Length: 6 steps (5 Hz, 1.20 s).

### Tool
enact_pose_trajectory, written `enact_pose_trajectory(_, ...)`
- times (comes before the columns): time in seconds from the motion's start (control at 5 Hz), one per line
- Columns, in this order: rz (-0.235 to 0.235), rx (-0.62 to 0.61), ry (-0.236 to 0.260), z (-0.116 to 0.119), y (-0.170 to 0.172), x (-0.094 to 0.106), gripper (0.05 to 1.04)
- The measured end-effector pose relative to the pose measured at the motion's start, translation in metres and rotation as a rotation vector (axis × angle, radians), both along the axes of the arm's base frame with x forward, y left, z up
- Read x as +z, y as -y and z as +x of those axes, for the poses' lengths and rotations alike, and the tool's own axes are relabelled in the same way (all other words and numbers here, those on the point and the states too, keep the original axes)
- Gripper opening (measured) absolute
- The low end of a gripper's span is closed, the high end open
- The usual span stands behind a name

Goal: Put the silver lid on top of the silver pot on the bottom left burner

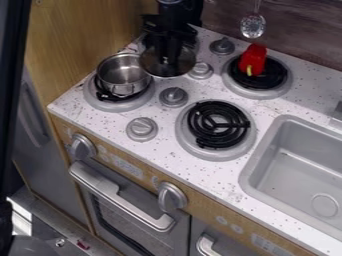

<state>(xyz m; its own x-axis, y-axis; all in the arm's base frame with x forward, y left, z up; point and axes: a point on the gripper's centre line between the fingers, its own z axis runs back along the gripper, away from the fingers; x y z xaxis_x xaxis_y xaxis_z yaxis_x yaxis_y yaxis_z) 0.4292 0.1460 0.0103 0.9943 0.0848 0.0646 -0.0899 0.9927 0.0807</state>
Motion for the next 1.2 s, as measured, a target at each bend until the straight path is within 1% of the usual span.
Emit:
enact_pose_trajectory(0.2, 0.003, 0.054, -0.008, 0.001, -0.027, -0.002, 0.269)
enact_pose_trajectory(0.4, 0.000, 0.101, -0.013, -0.003, -0.047, -0.004, 0.269)
enact_pose_trajectory(0.6, 0.003, 0.150, -0.019, -0.012, -0.065, -0.005, 0.269)
enact_pose_trajectory(0.8, -0.005, 0.192, -0.048, -0.028, -0.078, -0.015, 0.269)
enact_pose_trajectory(1.0, -0.009, 0.196, -0.057, -0.037, -0.078, -0.017, 0.269)
enact_pose_trajectory(1.2, -0.026, 0.195, -0.070, -0.046, -0.071, -0.018, 0.269)
